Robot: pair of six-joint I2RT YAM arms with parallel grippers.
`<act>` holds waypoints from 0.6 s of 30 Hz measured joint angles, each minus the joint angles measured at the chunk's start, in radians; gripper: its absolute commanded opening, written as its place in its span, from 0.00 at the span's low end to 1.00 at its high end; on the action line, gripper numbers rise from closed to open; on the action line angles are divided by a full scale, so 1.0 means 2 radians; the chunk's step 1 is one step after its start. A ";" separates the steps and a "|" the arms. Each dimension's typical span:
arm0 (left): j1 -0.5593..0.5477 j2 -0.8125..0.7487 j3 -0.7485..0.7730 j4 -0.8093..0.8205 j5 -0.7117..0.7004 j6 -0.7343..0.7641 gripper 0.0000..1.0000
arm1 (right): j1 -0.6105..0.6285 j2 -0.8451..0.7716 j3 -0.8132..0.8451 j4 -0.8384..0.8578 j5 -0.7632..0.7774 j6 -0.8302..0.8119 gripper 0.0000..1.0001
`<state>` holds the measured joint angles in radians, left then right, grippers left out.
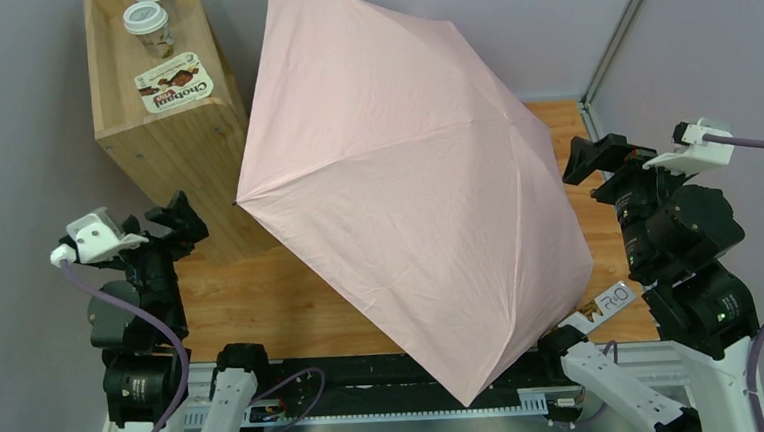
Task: Put away the umbrella
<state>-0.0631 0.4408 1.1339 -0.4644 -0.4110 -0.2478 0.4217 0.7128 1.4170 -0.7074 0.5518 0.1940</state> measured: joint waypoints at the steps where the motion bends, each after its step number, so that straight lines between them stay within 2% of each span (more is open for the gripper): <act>1: 0.000 -0.005 -0.010 -0.012 0.004 -0.007 0.92 | 0.000 -0.001 -0.001 0.000 0.000 0.000 1.00; 4: 0.000 -0.025 -0.052 -0.041 0.036 -0.034 0.91 | 0.000 -0.003 -0.005 0.000 0.000 0.002 1.00; 6: 0.000 -0.035 -0.088 -0.049 0.080 -0.049 0.85 | 0.000 -0.004 -0.007 0.000 0.000 0.002 1.00; 9: 0.000 -0.042 -0.154 -0.030 0.190 -0.068 0.82 | -0.001 -0.004 -0.013 0.000 -0.002 0.005 1.00; 13: -0.012 -0.029 -0.259 0.044 0.349 -0.114 0.83 | -0.001 -0.006 -0.019 -0.001 -0.013 0.006 1.00; 15: -0.036 -0.011 -0.293 0.075 0.388 -0.129 0.83 | -0.002 -0.012 -0.025 0.000 -0.023 0.006 1.00; 18: -0.125 0.036 -0.304 0.105 0.408 -0.116 0.84 | -0.002 -0.024 -0.032 0.000 -0.039 0.007 1.00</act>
<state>-0.3122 0.5129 0.5262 -0.2535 0.4046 -0.4805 0.4171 0.6655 1.3537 -0.7078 0.4747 0.2089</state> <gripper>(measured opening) 0.836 0.998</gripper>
